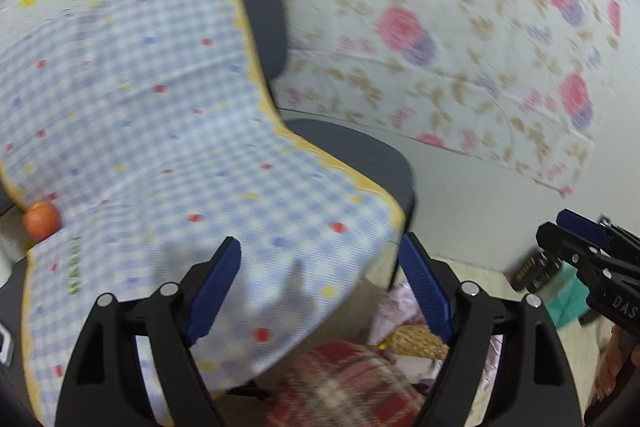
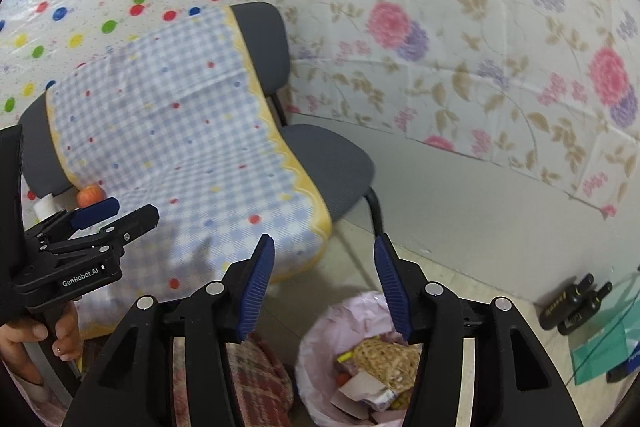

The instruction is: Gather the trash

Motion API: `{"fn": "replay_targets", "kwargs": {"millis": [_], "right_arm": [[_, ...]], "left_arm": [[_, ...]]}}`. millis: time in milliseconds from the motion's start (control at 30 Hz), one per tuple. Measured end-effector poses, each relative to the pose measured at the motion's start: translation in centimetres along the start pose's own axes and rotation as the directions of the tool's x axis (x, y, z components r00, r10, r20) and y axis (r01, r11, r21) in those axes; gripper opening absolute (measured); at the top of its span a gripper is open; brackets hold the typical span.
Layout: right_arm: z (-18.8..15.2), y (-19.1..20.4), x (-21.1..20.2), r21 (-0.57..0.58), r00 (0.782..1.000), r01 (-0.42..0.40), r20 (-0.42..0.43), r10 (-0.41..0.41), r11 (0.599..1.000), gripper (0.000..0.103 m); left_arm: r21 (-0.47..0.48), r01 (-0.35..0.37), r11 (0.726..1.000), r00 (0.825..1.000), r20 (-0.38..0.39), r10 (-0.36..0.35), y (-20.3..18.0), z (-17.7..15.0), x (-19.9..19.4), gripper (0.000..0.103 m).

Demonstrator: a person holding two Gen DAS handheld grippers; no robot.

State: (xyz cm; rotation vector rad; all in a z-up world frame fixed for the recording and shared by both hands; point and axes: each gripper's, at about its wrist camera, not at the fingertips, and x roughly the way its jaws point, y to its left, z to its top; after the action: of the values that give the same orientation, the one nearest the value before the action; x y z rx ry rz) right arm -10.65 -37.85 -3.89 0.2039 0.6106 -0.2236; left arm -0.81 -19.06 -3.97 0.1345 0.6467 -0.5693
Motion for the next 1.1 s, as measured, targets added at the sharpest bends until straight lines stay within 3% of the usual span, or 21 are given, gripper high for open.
{"fn": "replay_targets", "kwargs": {"millis": [133, 200, 600, 767, 1100], "right_arm": [[1.7, 2.5, 0.3, -0.032, 0.999, -0.049, 0.019, 0.050, 0.998, 0.069], [2.4, 3.9, 0.2, -0.055, 0.997, -0.066, 0.039, 0.068, 0.996, 0.087], [5.5, 11.8, 1.1, -0.164, 0.986, -0.141, 0.070, 0.154, 0.976, 0.095], [5.8, 14.6, 1.4, -0.188, 0.978, -0.179, 0.071, 0.195, 0.966, 0.096], [6.0, 18.0, 1.8, -0.252, 0.971, -0.218, 0.039, 0.235, 0.943, 0.097]], "left_arm": [[-0.054, -0.061, 0.997, 0.998, 0.028, 0.062, 2.8, 0.7, -1.7, 0.088], [-0.075, -0.093, 0.993, 0.994, 0.045, 0.097, 4.0, 0.8, -2.5, 0.094], [-0.203, -0.258, 0.945, 0.963, 0.027, 0.269, 10.8, 0.0, -6.6, 0.096], [-0.209, -0.364, 0.908, 0.927, 0.014, 0.375, 13.0, -0.8, -8.3, 0.096], [-0.254, -0.479, 0.840, 0.871, -0.014, 0.492, 16.9, -1.8, -11.3, 0.096]]}}
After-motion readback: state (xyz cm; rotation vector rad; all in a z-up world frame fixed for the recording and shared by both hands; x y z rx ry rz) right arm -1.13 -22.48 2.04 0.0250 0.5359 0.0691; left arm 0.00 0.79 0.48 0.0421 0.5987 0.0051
